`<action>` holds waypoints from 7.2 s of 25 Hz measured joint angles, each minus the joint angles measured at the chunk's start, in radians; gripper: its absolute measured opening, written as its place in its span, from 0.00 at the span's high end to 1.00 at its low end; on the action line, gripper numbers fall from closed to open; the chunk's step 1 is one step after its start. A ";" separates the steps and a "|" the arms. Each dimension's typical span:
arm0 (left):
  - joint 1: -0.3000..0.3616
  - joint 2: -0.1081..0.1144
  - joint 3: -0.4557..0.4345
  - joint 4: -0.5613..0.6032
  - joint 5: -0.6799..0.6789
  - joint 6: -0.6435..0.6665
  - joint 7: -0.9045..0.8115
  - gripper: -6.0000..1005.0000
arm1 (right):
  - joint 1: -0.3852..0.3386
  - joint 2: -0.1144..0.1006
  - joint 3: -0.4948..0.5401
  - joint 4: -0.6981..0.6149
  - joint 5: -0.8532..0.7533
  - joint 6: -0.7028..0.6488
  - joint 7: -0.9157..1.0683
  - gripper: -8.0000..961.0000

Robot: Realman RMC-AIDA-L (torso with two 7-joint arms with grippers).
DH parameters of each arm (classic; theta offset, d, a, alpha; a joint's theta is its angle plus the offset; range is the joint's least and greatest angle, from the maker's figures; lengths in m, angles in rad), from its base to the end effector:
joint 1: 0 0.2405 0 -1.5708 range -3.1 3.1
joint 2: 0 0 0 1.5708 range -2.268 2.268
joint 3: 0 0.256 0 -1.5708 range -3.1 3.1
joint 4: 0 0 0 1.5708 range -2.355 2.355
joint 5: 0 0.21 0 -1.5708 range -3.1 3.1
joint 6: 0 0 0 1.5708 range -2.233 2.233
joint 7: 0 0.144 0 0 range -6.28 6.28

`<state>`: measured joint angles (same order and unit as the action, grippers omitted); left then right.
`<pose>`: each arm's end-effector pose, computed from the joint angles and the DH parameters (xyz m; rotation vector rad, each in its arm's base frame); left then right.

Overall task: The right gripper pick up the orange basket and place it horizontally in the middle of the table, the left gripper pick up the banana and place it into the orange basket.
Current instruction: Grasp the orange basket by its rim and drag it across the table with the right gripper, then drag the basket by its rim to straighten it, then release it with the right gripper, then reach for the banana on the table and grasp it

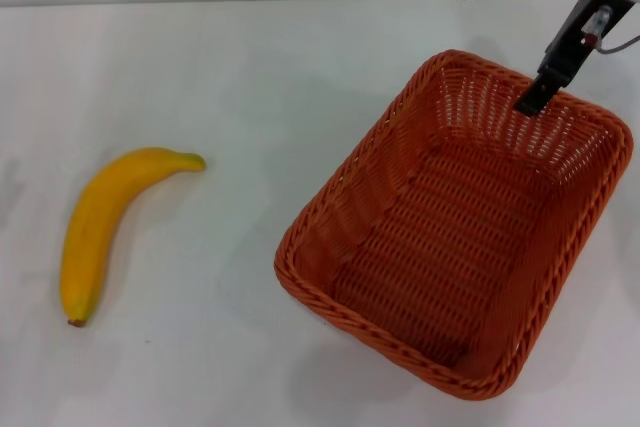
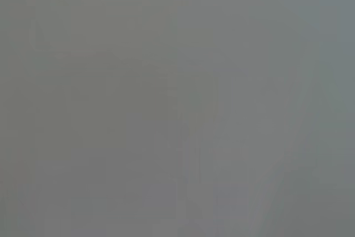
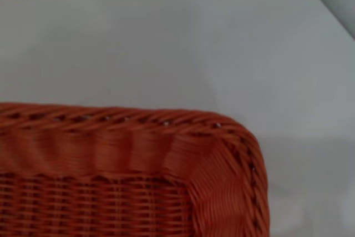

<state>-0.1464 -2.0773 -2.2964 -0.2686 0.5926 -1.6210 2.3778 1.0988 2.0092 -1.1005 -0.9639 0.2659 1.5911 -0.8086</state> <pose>-0.3619 0.2349 0.0822 -1.3516 -0.5269 -1.1811 0.1150 0.4411 0.0400 -2.5598 0.5838 -0.7343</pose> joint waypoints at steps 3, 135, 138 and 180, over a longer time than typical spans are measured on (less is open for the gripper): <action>0.003 -0.001 0.000 0.005 0.003 0.000 0.002 0.13 | 0.028 -0.001 -0.004 0.069 -0.027 -0.026 0.004 0.17; 0.001 0.005 -0.002 -0.059 0.053 0.013 0.014 0.15 | -0.352 -0.049 0.221 0.006 0.374 -0.025 0.447 0.68; 0.002 0.004 -0.001 -0.059 0.053 0.012 0.014 0.15 | -0.346 -0.059 0.219 0.007 0.374 -0.018 0.443 0.60; 0.129 0.009 -0.002 -0.248 0.298 0.047 -0.504 0.15 | -0.418 -0.145 0.607 -0.270 0.603 0.046 -0.022 0.57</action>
<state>-0.0179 -2.0681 -2.2982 -0.5161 0.8903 -1.5736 1.8734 0.6809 1.8644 -0.4937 -1.2341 0.8693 1.6367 -0.8308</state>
